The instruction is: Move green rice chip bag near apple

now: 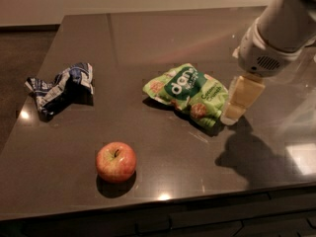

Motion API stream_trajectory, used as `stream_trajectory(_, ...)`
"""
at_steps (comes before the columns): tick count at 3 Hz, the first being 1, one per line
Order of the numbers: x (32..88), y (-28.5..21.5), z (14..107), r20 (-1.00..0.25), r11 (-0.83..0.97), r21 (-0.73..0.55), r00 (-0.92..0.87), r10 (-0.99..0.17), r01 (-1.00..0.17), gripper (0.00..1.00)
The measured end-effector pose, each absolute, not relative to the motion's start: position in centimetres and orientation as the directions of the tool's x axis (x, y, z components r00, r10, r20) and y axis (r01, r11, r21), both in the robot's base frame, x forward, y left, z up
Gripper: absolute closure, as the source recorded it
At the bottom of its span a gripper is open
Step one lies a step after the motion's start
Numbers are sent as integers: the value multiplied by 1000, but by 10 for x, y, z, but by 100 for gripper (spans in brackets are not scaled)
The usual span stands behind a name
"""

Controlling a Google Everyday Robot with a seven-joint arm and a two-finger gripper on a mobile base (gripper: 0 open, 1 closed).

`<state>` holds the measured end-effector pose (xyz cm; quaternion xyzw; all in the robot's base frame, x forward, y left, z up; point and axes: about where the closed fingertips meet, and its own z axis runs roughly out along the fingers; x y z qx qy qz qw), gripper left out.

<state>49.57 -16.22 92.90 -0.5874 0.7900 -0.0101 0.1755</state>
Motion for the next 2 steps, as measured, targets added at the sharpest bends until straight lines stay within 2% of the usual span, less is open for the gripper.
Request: stream_trajectory(2, 524, -143, 900, -274, 399, -180, -344, -898, -899, 0)
